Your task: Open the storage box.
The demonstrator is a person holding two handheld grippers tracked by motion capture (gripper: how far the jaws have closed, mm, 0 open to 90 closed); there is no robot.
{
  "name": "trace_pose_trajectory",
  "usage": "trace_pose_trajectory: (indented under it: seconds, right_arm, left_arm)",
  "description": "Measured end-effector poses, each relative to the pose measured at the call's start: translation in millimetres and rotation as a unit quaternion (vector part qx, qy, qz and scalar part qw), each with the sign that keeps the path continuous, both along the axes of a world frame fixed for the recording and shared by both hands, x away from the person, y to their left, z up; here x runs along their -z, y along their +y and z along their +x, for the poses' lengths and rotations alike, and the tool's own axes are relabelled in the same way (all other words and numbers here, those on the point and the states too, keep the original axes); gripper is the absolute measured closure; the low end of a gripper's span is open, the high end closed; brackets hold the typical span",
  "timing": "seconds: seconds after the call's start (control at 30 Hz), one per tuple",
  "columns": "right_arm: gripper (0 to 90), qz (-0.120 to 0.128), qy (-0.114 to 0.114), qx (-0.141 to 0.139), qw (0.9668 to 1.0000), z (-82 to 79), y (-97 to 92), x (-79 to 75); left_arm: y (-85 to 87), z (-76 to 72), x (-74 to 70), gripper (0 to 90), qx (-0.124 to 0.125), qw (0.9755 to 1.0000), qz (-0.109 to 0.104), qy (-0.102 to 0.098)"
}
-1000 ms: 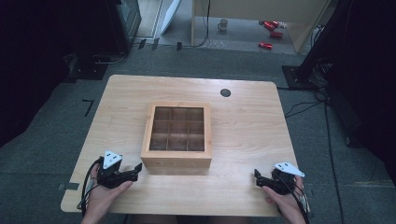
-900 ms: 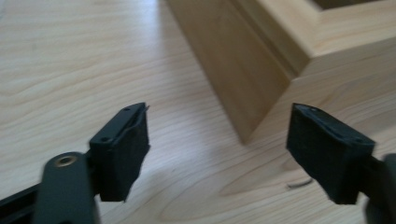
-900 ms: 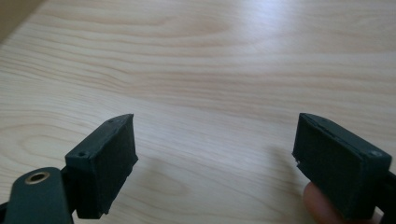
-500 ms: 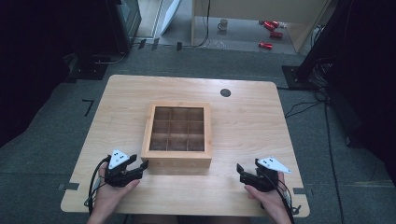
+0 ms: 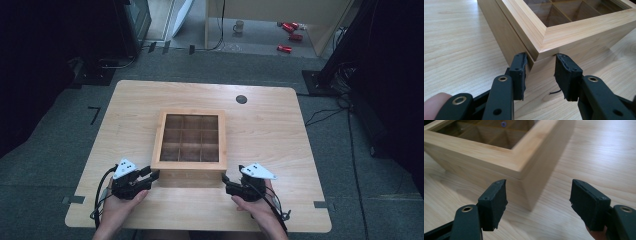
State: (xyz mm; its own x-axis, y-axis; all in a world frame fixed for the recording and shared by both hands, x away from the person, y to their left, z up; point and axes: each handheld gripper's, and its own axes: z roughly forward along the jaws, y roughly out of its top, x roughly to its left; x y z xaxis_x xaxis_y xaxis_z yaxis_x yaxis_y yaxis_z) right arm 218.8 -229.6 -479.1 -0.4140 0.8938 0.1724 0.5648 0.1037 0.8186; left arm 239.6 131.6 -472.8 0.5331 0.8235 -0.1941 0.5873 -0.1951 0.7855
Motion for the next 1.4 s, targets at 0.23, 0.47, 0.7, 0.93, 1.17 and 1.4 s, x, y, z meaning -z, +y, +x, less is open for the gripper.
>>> trace_pose_trajectory:
  seconds: [0.23,0.47,0.7,0.93,1.17,1.4]
  right_arm:
    - [31.2,-0.011,-0.008,-0.015,0.9998,3.5,20.2,-0.8]
    - [35.4,-0.015,-0.012,-0.014,0.9997,6.3,27.9,0.7]
    - [39.2,-0.012,-0.019,-0.007,0.9997,8.9,29.3,-3.1]
    - [40.5,-0.022,-0.034,-0.007,0.9991,6.9,31.4,-6.3]
    - [40.5,-0.028,-0.038,-0.012,0.9988,7.0,31.6,-9.4]
    - [40.6,-0.017,-0.051,-0.013,0.9985,9.3,28.7,-23.3]
  left_arm:
    - [0.4,-0.4,-1.2,61.9,-0.001,1.0000,-0.004,-0.002]
    - [1.2,-0.3,-4.2,62.0,0.000,0.9999,-0.012,-0.004]
    - [1.2,-0.4,-5.5,61.9,0.001,0.9999,-0.012,-0.006]
    - [3.4,-0.4,-7.0,61.6,0.004,0.9996,-0.027,-0.007]
    - [12.3,1.1,-3.1,57.6,-0.001,0.9997,-0.022,-0.007]
    - [21.2,2.6,13.4,46.3,-0.008,0.9999,0.008,-0.001]
